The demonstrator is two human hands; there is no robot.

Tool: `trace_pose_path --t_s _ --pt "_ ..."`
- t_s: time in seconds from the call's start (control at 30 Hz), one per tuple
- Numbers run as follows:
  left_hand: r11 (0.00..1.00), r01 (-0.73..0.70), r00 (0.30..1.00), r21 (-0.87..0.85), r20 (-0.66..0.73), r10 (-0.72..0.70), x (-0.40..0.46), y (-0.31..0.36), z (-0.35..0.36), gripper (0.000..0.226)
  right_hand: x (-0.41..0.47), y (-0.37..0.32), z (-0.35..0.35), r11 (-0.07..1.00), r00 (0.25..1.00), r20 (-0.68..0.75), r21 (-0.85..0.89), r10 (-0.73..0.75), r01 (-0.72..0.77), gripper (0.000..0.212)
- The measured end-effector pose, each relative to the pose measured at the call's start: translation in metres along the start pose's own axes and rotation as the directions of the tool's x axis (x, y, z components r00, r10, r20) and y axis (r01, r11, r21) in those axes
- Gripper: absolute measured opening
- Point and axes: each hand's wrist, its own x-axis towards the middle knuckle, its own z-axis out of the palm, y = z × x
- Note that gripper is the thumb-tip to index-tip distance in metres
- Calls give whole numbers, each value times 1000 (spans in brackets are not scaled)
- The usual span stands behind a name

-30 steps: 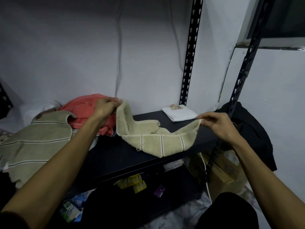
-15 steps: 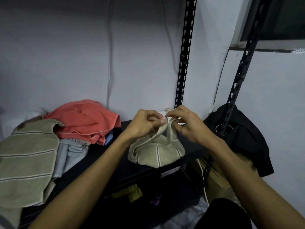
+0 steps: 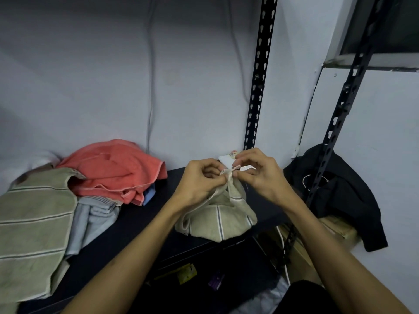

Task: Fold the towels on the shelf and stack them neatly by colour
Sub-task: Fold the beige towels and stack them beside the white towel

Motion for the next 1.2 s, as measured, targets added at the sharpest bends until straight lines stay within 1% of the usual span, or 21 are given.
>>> trace_pose_path --t_s 0.1,0.17,0.23,0.3,0.33,0.43,0.5,0.6,0.73,0.87,0.97,1.1,1.13,1.2 --pt "990 50 999 -130 5 -50 1 -2 -8 10 0 3 -3 995 999 8 87 50 -50 14" --pt "980 94 996 -174 5 -95 2 -4 -15 14 -2 3 -5 989 996 30 120 80 -83 14" --pt "973 131 990 -190 -29 -139 4 -4 -21 16 -4 -3 -8 988 994 80 128 72 -82 13" --pt "977 124 989 -171 -61 -136 7 -3 -27 16 -5 -13 -8 993 989 139 106 40 -55 12" --pt "981 111 991 -157 -52 -121 7 -1 -29 17 -4 -17 -7 997 988 150 72 27 -39 11" --pt "991 63 997 -118 40 -58 3 8 -28 18 0 -27 2 1000 992 124 23 -3 0 4" --pt "997 14 997 -80 78 -8 -2 13 -28 18 3 -30 8 999 995 95 -23 -36 38 10" --pt "997 -17 997 -74 79 23 -2 16 -33 20 6 -34 9 986 989 103 -117 -103 115 11" --pt "998 -49 994 -35 95 52 -3 20 -40 19 7 -41 8 972 984 138 -192 -110 135 12" --pt "997 -51 996 -49 70 55 -5 20 -42 20 10 -43 8 968 982 163 -217 -91 126 11" --pt "997 -47 997 -62 60 50 -5 19 -42 21 12 -42 9 968 984 156 -222 -87 120 11" --pt "998 -55 997 -33 42 57 -3 26 -44 21 16 -38 12 954 975 156 -230 -160 193 19" --pt "998 -54 998 -32 21 55 -2 29 -44 20 19 -36 13 948 971 169 -245 -167 205 17" --pt "1000 -15 999 -18 -31 14 2 30 -46 20 28 -32 15 958 980 148 -233 -133 165 10"
